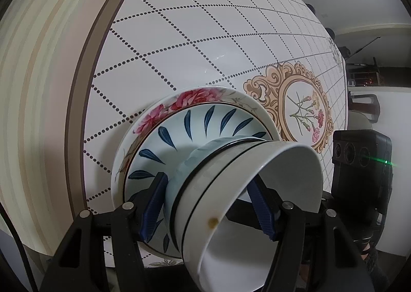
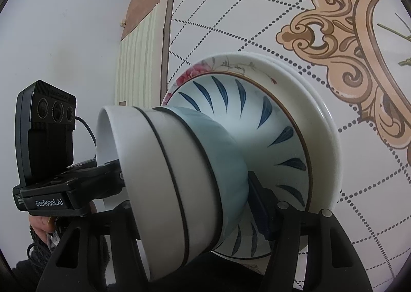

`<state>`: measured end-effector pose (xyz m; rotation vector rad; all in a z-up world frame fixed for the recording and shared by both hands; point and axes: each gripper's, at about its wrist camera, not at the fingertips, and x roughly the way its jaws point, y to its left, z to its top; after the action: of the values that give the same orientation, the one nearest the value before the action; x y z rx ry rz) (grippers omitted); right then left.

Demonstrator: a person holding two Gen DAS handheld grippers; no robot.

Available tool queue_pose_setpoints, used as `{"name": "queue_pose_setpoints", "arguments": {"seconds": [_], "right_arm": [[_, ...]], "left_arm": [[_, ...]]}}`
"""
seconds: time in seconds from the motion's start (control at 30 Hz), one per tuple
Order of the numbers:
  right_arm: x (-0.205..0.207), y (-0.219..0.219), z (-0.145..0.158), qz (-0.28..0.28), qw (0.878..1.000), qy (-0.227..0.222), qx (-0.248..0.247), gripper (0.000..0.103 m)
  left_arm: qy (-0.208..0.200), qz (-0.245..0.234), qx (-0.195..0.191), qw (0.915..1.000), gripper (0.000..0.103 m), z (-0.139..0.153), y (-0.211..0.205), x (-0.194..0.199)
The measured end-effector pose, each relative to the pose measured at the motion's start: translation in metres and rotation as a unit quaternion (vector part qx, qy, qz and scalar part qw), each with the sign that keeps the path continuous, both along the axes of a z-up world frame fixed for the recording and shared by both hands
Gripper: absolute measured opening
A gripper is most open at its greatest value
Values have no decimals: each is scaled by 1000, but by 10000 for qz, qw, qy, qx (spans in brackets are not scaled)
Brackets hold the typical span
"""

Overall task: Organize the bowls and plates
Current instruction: 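Lower the bowl stack onto the blue-striped plate with both tools, then open both tools and lift them away from the stacked dishes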

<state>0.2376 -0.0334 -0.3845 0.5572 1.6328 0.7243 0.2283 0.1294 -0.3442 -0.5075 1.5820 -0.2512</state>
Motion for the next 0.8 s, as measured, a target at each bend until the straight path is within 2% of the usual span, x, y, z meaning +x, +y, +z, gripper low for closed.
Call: {"name": "queue_pose_setpoints", "arguments": {"seconds": [0.27,0.47,0.67,0.8], "right_arm": [[-1,0,1,3,10000,31,-69,65],[2,3,12,143,9993,-135,-318,65],[3,-8,24,109,9968,-293,-742,69],[-2,-16,41,98,9910,-595,-1191,69]], "left_arm": [[67,54,-14,10000,61,0,1,-1],[111,134,29,9998,60,2,2,-2],[11,103,452,9989,61,15,4,-6],[-194,55,819,9964,61,32,3,-11]]}}
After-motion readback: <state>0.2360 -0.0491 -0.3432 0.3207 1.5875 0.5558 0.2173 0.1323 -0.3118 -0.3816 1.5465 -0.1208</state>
